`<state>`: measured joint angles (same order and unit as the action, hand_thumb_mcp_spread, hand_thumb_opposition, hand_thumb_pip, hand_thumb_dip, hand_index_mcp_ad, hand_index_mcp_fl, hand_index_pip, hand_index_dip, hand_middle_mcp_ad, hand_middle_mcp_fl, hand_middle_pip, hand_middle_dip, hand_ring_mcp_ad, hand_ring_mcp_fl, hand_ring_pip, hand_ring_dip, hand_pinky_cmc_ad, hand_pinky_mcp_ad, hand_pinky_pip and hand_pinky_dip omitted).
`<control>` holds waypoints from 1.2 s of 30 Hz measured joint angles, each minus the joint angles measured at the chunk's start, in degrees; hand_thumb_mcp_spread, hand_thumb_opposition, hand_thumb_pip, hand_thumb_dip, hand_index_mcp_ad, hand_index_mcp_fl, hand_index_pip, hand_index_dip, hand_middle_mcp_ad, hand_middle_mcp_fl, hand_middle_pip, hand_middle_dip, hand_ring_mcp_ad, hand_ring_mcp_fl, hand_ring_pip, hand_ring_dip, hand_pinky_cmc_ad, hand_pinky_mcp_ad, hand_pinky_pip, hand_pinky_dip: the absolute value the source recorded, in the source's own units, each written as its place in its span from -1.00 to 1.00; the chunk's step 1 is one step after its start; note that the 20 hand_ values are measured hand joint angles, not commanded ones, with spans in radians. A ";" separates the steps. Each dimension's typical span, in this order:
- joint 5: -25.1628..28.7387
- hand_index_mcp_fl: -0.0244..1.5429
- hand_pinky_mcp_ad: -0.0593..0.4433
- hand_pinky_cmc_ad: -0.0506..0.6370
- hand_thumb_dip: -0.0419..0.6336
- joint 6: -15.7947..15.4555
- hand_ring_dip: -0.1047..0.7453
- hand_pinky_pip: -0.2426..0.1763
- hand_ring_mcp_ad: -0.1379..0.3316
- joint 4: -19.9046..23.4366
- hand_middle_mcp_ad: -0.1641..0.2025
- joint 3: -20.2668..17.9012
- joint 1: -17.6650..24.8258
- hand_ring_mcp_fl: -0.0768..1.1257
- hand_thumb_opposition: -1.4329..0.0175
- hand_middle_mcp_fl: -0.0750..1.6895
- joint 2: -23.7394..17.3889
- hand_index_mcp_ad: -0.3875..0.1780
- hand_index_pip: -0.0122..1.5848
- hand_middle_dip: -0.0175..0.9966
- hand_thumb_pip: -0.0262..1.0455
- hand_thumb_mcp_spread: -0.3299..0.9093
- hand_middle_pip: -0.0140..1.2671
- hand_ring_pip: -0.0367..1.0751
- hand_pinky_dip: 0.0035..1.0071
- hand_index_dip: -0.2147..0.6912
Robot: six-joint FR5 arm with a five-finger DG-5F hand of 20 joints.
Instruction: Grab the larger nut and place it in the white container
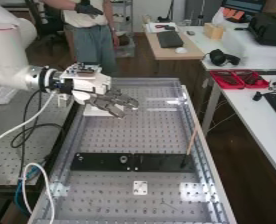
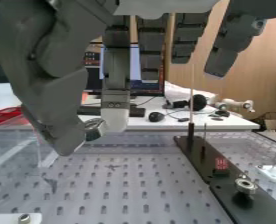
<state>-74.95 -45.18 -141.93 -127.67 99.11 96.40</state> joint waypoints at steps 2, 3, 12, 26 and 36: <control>-1.21 -0.48 0.21 0.07 -0.17 0.15 -0.55 -0.27 0.08 -0.59 0.30 0.04 -0.10 -0.87 -0.24 -0.72 -0.03 0.23 0.95 -0.49 0.20 0.04 -0.78 -0.75 -0.12 -0.11; -1.94 -0.48 0.21 0.07 -0.18 0.23 -0.55 -0.27 0.08 -0.95 0.26 0.11 -0.10 -0.87 -0.24 -0.72 -0.03 0.23 0.94 -0.49 0.21 0.04 -0.78 -0.75 -0.14 -0.11; -4.72 -0.54 0.21 0.07 -0.10 0.56 -0.55 -0.27 0.09 -2.57 0.27 0.52 0.95 -0.87 -0.26 -0.72 0.12 0.23 0.95 -0.49 0.23 0.05 -0.78 -0.75 -0.20 -0.11; -6.70 -0.59 0.22 0.06 -0.05 1.48 -0.55 -0.27 0.08 -3.22 0.27 1.65 2.86 -0.87 -0.28 -0.74 1.05 0.23 0.95 -0.48 0.28 0.05 -0.78 -0.75 -0.26 -0.11; -10.22 -0.60 0.21 0.07 0.05 1.51 -0.55 -0.27 0.08 -3.65 0.26 1.67 3.10 -0.87 -0.32 -0.74 0.59 0.23 0.95 -0.47 0.31 0.06 -0.78 -0.75 -0.29 -0.11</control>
<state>-85.17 -43.67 -145.58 -126.00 102.21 96.99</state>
